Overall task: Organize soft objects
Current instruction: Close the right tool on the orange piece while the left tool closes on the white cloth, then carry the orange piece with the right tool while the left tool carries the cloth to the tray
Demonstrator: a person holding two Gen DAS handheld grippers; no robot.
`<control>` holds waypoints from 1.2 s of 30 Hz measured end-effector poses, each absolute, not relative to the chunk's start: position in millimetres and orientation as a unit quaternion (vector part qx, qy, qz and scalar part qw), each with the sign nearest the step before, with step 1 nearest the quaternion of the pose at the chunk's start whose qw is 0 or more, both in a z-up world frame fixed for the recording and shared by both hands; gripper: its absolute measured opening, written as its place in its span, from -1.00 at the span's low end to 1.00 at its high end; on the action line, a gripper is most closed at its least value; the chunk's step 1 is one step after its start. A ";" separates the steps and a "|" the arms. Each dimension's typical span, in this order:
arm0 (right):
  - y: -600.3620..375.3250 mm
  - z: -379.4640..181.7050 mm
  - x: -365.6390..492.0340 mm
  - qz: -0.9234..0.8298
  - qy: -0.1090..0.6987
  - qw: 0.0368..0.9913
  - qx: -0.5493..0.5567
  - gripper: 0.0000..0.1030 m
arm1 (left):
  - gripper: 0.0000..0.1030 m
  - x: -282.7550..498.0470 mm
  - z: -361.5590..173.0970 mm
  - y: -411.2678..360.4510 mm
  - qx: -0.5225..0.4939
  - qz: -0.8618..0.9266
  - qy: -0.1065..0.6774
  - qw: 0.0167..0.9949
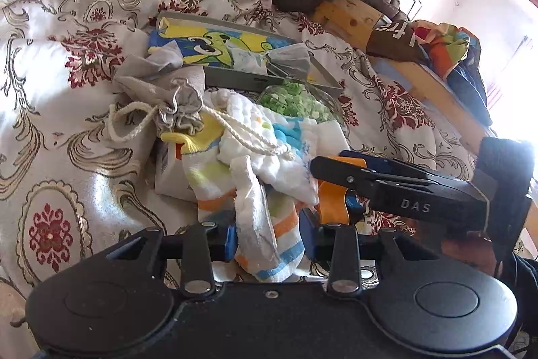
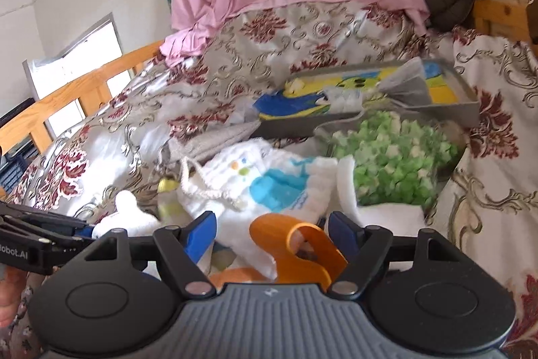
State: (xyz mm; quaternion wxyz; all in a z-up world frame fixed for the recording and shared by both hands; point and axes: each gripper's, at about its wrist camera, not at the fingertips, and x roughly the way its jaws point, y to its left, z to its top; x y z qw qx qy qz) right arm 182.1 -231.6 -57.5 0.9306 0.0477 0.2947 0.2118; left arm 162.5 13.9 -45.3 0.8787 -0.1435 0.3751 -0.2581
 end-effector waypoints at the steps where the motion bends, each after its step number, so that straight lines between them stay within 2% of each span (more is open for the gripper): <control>1: -231.0 -56.3 179.7 0.216 0.295 0.930 0.045 0.51 | -0.26 161.2 -45.7 13.5 -0.142 -0.256 0.374 0.880; 5: -226.3 -53.2 171.4 0.228 0.310 0.922 0.033 0.36 | -0.26 154.0 -48.9 14.8 -0.157 -0.246 0.370 0.882; 10: -213.9 -56.7 160.6 0.220 0.324 0.920 -0.023 -0.05 | -0.30 148.0 -51.3 12.2 -0.154 -0.235 0.369 0.886; 19: -211.0 -58.1 155.4 0.191 0.326 0.924 -0.057 -0.08 | -0.62 138.4 -51.2 12.2 -0.167 -0.205 0.362 0.894; 24: -209.3 -61.4 156.0 0.175 0.333 0.923 -0.076 -0.08 | -0.63 132.8 -56.8 12.7 -0.182 -0.192 0.368 0.891; 36: -219.7 -47.4 145.9 0.162 0.304 0.937 -0.058 -0.55 | -0.72 118.9 -45.9 3.8 -0.185 -0.198 0.353 0.896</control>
